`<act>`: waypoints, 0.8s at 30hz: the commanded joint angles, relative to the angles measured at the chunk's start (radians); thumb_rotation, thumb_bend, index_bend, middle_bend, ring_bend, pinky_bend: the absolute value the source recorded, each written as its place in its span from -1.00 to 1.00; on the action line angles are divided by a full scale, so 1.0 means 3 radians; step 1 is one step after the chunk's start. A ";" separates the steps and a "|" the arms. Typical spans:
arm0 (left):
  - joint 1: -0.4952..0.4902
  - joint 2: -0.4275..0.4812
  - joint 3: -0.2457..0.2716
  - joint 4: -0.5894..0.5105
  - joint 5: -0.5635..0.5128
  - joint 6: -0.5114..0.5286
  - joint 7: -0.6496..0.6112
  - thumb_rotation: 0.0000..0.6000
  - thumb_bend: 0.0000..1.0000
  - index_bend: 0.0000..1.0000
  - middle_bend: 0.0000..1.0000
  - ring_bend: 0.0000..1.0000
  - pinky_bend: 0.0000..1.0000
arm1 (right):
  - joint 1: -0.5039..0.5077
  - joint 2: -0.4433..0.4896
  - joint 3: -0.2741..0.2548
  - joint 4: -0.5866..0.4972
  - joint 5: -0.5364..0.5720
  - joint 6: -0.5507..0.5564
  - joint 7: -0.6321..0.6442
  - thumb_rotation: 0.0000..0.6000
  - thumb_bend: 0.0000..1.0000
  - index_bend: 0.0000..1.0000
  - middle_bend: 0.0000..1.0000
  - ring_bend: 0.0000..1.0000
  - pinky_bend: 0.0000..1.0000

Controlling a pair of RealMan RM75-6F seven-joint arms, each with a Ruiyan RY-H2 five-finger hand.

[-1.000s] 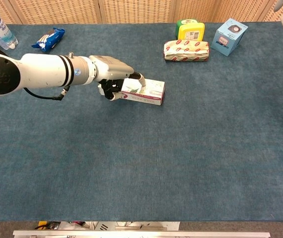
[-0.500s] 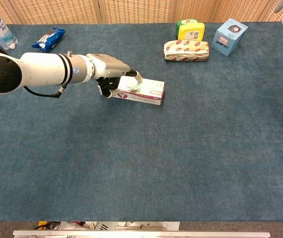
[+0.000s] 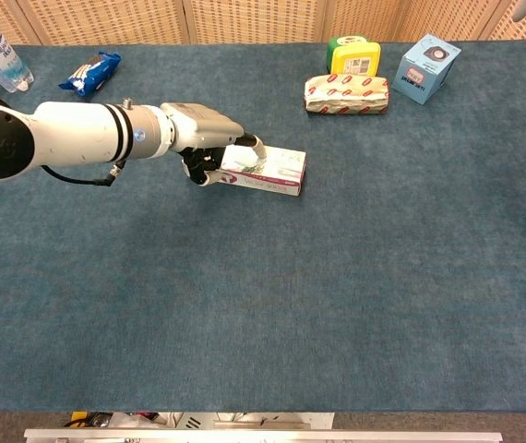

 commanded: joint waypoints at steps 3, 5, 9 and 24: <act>-0.0008 -0.0011 0.0024 0.0020 -0.0036 -0.0009 0.0021 1.00 0.79 -0.78 0.86 1.00 0.93 | -0.0010 0.0012 0.0002 -0.0006 0.0003 0.0004 0.0008 1.00 -0.17 -0.14 0.29 0.52 0.69; -0.0003 0.0002 0.0017 0.0005 -0.0044 0.0007 0.0016 1.00 0.79 -0.78 0.85 1.00 0.93 | -0.0015 0.0016 0.0005 -0.0010 -0.0002 0.0012 0.0012 1.00 -0.17 -0.14 0.29 0.52 0.69; 0.0035 0.0092 -0.0024 -0.0101 -0.0019 0.0075 -0.0027 1.00 0.79 -0.78 0.85 1.00 0.93 | -0.0023 0.0030 0.0009 -0.0020 -0.0014 0.0026 0.0016 1.00 -0.17 -0.14 0.29 0.52 0.69; 0.0844 0.0794 -0.0043 -0.0794 0.0393 0.1139 -0.0311 1.00 0.10 -0.84 0.27 0.34 0.63 | -0.0211 0.0167 -0.0029 0.0008 -0.0072 0.0138 0.0206 1.00 -0.34 -0.15 0.27 0.44 0.69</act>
